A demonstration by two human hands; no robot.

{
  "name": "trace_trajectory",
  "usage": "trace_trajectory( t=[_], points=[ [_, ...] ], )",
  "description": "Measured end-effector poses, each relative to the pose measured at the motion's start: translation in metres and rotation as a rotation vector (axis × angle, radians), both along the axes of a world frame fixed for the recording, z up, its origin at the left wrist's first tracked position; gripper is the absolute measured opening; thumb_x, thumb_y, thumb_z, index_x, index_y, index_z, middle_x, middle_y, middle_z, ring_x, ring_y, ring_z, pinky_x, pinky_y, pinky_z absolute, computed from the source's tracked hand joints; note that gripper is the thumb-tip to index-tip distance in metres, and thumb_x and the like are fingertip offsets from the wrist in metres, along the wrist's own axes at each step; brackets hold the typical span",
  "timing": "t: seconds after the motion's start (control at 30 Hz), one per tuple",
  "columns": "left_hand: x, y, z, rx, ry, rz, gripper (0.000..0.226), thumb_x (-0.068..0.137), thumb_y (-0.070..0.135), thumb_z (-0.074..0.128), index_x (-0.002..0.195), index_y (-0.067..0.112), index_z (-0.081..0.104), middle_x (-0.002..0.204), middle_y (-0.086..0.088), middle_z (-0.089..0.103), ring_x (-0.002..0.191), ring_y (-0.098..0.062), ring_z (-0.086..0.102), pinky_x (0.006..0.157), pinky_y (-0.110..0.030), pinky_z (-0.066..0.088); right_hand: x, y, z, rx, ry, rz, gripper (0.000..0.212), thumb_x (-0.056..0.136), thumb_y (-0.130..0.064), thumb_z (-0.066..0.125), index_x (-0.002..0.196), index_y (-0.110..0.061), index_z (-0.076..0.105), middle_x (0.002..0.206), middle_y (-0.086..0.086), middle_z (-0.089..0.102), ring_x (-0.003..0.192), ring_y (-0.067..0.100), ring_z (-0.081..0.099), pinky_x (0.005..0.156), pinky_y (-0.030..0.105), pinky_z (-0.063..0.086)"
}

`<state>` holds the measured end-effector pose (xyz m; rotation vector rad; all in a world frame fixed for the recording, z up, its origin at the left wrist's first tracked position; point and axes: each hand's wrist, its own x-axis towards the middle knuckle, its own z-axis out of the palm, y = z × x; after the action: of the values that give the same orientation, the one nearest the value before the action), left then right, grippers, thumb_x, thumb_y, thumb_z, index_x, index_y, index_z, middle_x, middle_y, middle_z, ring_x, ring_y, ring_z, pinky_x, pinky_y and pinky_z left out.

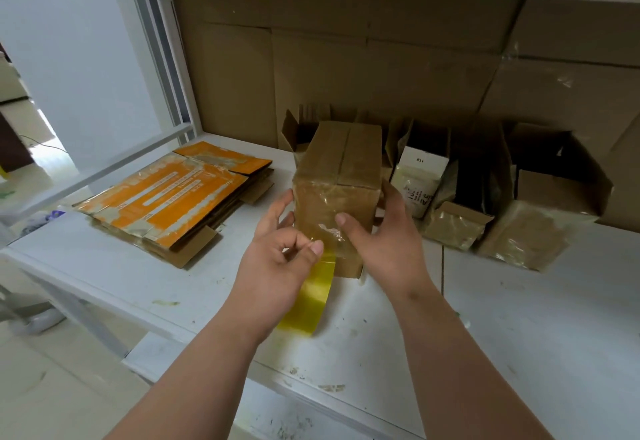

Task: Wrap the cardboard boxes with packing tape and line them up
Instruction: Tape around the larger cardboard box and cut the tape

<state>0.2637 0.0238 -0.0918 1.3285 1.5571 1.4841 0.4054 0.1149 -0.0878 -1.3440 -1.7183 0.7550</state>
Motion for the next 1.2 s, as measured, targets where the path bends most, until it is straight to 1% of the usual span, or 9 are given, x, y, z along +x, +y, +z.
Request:
trace_trajectory(
  t=[0.13, 0.3, 0.4, 0.63, 0.8, 0.9, 0.97, 1.03, 1.2],
  points=[
    [-0.002, 0.005, -0.001, 0.006, -0.027, 0.016, 0.017, 0.09, 0.013, 0.071, 0.074, 0.006, 0.07, 0.152, 0.028, 0.034, 0.139, -0.001, 0.04, 0.116, -0.04, 0.035, 0.001, -0.005, -0.024, -0.056, 0.019, 0.018, 0.082, 0.076, -0.041, 0.075, 0.146, -0.034, 0.034, 0.137, -0.008, 0.049, 0.121, 0.012, 0.053, 0.101, 0.044, 0.05],
    [-0.002, 0.005, -0.003, 0.01, -0.025, 0.015, 0.018, 0.089, 0.015, 0.071, 0.073, 0.008, 0.07, 0.149, 0.031, 0.036, 0.136, 0.002, 0.042, 0.113, -0.035, 0.037, -0.009, 0.001, -0.012, -0.105, 0.114, -0.046, 0.095, 0.058, -0.077, 0.063, 0.141, -0.039, 0.036, 0.136, -0.011, 0.05, 0.124, 0.016, 0.052, 0.103, 0.048, 0.047],
    [-0.005, 0.005, -0.003, 0.024, -0.031, -0.007, 0.017, 0.089, 0.015, 0.071, 0.073, 0.01, 0.071, 0.148, 0.031, 0.037, 0.135, 0.003, 0.043, 0.112, -0.033, 0.038, -0.016, 0.008, -0.004, -0.1, 0.046, -0.096, 0.103, 0.054, -0.085, 0.061, 0.14, -0.035, 0.037, 0.136, -0.006, 0.049, 0.125, 0.021, 0.052, 0.104, 0.052, 0.044],
    [-0.01, 0.005, -0.003, 0.024, -0.051, -0.011, 0.02, 0.089, 0.014, 0.071, 0.07, 0.017, 0.071, 0.143, 0.036, 0.041, 0.134, 0.002, 0.045, 0.108, -0.026, 0.039, -0.011, 0.005, -0.02, -0.051, -0.003, -0.084, 0.096, 0.063, -0.06, 0.078, 0.144, -0.033, 0.034, 0.135, -0.007, 0.045, 0.124, 0.019, 0.05, 0.103, 0.049, 0.046],
    [-0.008, 0.004, -0.003, 0.02, -0.096, 0.008, 0.016, 0.09, 0.014, 0.071, 0.075, 0.017, 0.075, 0.143, 0.032, 0.045, 0.132, 0.0, 0.048, 0.11, -0.032, 0.04, 0.0, 0.0, -0.028, -0.076, 0.259, -0.072, 0.061, 0.08, -0.033, 0.073, 0.134, -0.034, 0.045, 0.126, -0.01, 0.055, 0.112, 0.008, 0.055, 0.093, 0.033, 0.048],
    [-0.005, 0.002, -0.003, 0.03, -0.14, 0.091, 0.016, 0.09, 0.017, 0.07, 0.075, 0.02, 0.076, 0.136, 0.027, 0.054, 0.12, 0.003, 0.057, 0.107, -0.037, 0.045, 0.005, -0.017, -0.026, 0.005, 0.45, -0.196, 0.028, 0.072, -0.032, 0.061, 0.099, -0.028, 0.054, 0.095, -0.008, 0.057, 0.085, 0.008, 0.055, 0.074, 0.026, 0.043],
    [-0.002, 0.001, -0.003, 0.039, -0.144, 0.165, 0.017, 0.09, 0.022, 0.07, 0.073, 0.026, 0.075, 0.129, 0.026, 0.059, 0.113, 0.007, 0.059, 0.104, -0.042, 0.047, 0.005, -0.032, -0.027, -0.013, 0.473, -0.112, 0.01, 0.072, -0.032, 0.059, 0.077, -0.025, 0.054, 0.07, -0.012, 0.053, 0.066, 0.005, 0.048, 0.062, 0.022, 0.039],
    [0.001, 0.0, -0.002, 0.066, -0.14, 0.24, 0.017, 0.089, 0.025, 0.07, 0.073, 0.032, 0.075, 0.122, 0.025, 0.062, 0.111, 0.009, 0.056, 0.102, -0.041, 0.047, 0.005, -0.045, -0.031, -0.063, 0.429, 0.077, 0.019, 0.076, -0.041, 0.061, 0.068, -0.024, 0.057, 0.064, -0.012, 0.055, 0.063, 0.005, 0.05, 0.059, 0.02, 0.041],
    [0.013, -0.004, 0.01, 0.153, -0.188, 0.381, 0.028, 0.088, 0.025, 0.072, 0.067, 0.044, 0.073, 0.108, 0.019, 0.066, 0.102, 0.009, 0.059, 0.09, -0.027, 0.047, 0.006, -0.065, -0.03, -0.232, 0.237, 0.491, 0.043, 0.067, -0.058, 0.067, 0.098, -0.028, 0.072, 0.101, -0.008, 0.071, 0.095, 0.003, 0.064, 0.078, 0.015, 0.05]
  ],
)
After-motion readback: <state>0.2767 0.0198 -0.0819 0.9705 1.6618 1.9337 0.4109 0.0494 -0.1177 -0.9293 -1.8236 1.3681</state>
